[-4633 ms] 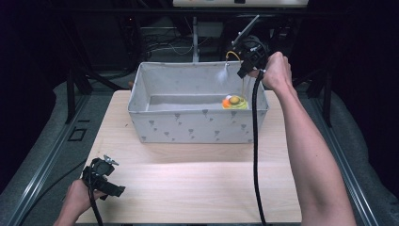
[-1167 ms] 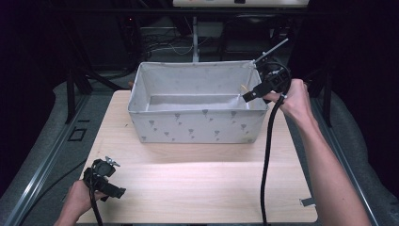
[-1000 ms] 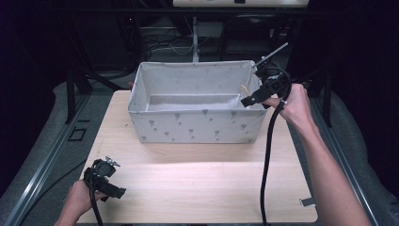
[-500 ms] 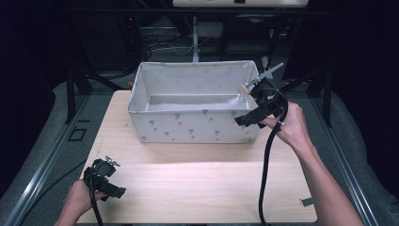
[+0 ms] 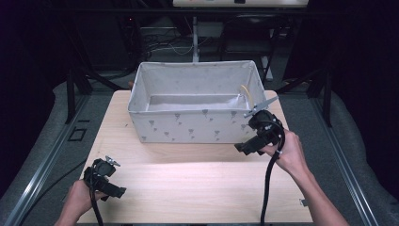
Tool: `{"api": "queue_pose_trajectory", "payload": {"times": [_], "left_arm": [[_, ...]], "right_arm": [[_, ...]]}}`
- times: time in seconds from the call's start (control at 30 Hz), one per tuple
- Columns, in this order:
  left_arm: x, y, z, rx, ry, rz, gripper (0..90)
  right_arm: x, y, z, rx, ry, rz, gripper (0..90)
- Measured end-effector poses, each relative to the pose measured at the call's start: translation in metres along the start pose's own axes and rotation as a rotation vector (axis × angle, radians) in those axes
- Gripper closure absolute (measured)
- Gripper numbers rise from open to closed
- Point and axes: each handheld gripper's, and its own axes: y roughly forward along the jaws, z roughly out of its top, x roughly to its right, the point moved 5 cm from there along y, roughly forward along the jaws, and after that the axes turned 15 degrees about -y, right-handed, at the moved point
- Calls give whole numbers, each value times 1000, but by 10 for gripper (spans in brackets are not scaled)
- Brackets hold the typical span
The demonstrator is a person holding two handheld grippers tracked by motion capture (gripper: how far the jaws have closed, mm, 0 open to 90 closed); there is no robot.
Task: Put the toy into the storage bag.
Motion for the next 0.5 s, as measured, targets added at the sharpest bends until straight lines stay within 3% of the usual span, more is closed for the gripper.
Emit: {"api": "queue_pose_trajectory", "payload": {"times": [0.5], "left_arm": [[2,2,1,-5,4,-2,29]], "right_arm": [[-27,47,-57,-100,36,94,8]]}}
